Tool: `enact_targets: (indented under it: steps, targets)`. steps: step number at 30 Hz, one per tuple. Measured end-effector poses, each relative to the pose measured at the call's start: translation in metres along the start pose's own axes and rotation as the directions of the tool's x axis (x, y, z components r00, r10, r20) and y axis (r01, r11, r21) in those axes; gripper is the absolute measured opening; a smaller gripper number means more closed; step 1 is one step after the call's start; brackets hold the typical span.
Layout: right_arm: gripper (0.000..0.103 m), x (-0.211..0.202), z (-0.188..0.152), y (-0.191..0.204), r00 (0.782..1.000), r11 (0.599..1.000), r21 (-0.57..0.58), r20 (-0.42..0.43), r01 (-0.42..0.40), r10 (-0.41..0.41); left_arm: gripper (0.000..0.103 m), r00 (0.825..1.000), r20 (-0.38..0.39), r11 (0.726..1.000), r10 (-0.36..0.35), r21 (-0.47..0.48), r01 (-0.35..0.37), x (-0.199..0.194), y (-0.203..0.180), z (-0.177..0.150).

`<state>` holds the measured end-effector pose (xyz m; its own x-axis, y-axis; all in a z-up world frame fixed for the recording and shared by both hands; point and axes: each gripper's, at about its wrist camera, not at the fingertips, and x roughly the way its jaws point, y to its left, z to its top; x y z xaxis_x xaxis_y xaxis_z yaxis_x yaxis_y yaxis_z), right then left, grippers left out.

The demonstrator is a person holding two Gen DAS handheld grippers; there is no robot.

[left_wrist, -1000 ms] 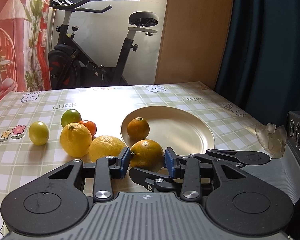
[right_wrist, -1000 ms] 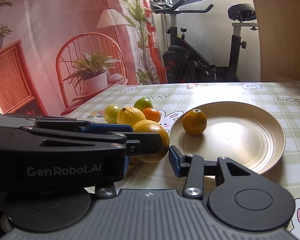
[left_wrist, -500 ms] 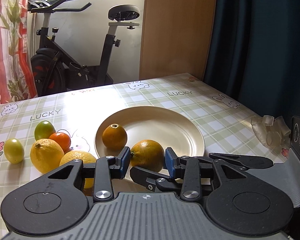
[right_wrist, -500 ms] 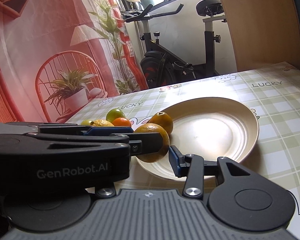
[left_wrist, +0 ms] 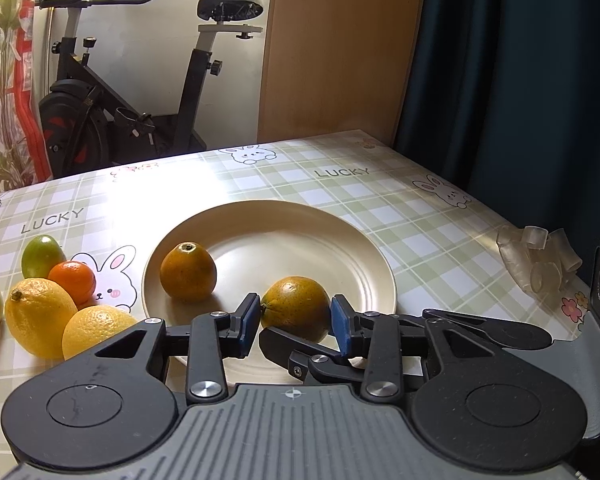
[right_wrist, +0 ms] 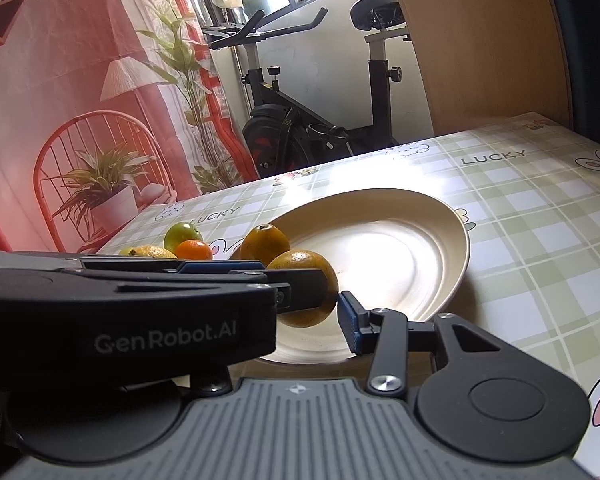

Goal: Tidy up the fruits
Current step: 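Carry the second orange onto the plate and open the left gripper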

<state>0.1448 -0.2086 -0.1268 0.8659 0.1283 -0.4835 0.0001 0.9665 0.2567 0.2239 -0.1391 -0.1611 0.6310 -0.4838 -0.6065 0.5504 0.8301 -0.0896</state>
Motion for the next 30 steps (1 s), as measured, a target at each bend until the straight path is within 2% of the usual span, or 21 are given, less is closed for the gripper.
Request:
enact_targets:
  steps: [9, 21, 27, 30]
  targets:
    - [0.045, 0.002, 0.000, 0.001, 0.999, 0.999, 0.001, -0.003, 0.034, -0.034, 0.041, 1.000, -0.009, 1.000, -0.016, -0.025, 0.016, 0.006, 0.001, 0.000]
    - [0.046, 0.003, -0.003, 0.012, 0.997, 0.995, -0.072, 0.006, 0.075, -0.075, 0.041, 1.000, -0.013, 0.998, -0.013, -0.058, 0.012, 0.004, 0.005, -0.003]
    - [0.046, -0.004, -0.003, 0.018, 0.995, 0.989, -0.111, 0.045, 0.097, -0.093, 0.041, 0.998, 0.060, 0.995, -0.001, -0.095, 0.006, -0.021, 0.013, -0.002]
    - [0.046, -0.011, -0.002, 0.019, 0.993, 0.988, -0.114, 0.067, 0.105, -0.097, 0.041, 0.994, 0.106, 0.993, 0.037, -0.114, -0.025, -0.044, 0.026, -0.004]
